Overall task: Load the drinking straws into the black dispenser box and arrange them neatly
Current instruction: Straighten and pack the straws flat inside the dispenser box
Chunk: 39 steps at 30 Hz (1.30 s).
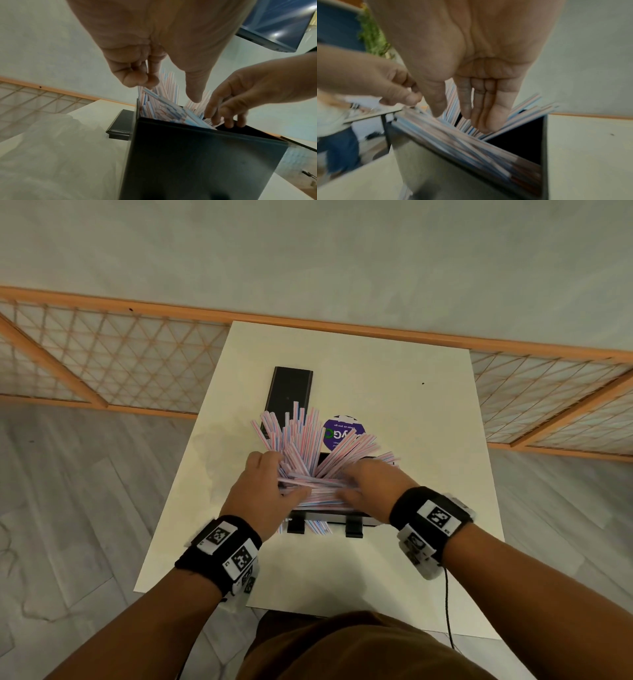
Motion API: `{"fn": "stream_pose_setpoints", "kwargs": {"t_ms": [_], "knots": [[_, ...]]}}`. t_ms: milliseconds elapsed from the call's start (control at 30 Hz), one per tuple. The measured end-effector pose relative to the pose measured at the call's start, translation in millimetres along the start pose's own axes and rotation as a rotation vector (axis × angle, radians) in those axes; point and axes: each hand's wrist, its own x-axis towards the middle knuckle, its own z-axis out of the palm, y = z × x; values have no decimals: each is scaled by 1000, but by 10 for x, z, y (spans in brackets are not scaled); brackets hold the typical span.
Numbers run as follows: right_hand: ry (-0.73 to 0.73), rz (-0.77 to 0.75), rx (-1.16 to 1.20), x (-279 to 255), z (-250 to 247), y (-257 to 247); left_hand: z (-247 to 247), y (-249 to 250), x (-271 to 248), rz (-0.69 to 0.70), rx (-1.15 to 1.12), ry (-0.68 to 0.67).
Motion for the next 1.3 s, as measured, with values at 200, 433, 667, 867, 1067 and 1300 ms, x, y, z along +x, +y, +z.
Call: {"fn": "stream_pose_setpoints", "kwargs": {"t_ms": [200,433,667,867,1067,1300], "knots": [[292,340,110,-173,-209,380,85,-14,-37,259,159,27],[-12,341,82,105,-141,495,303,-30,6,372,328,-4],[8,308,-95,206,-153,436,370,-8,70,363,398,26],[45,221,-138,162,-329,261,331,27,119,333,427,-51],[95,284,405,139,-340,90,310,42,126,318,409,-82],[234,360,804,174,-149,-2,305,53,138,313,412,-105]]}}
